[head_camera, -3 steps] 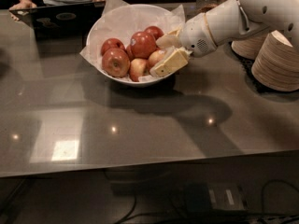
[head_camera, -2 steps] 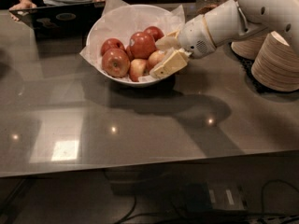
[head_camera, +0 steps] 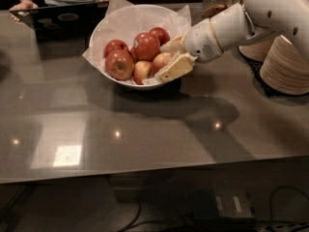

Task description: Pick apple from white bowl

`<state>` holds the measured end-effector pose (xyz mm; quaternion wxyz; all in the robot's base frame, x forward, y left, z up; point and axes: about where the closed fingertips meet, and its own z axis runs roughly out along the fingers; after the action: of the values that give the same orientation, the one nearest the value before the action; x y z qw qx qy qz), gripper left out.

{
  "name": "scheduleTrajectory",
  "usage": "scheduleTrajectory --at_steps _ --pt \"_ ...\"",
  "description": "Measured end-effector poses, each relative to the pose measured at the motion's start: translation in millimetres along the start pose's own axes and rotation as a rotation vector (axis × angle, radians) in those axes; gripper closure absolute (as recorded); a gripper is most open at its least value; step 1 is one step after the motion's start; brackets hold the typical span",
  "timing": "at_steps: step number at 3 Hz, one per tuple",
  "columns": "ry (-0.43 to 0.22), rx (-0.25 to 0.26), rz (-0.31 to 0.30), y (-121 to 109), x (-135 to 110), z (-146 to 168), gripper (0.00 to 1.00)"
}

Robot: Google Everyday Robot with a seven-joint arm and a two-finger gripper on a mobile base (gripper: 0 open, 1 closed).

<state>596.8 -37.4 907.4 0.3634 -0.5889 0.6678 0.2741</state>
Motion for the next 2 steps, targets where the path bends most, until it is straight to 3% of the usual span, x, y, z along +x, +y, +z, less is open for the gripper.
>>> scheduleTrajectory --at_steps 1,2 --pt "0.005 -0.007 0.015 -0.1 5.7 2.7 0.36" --pt "0.007 -0.009 0.020 -0.2 5.2 1.6 0.55"
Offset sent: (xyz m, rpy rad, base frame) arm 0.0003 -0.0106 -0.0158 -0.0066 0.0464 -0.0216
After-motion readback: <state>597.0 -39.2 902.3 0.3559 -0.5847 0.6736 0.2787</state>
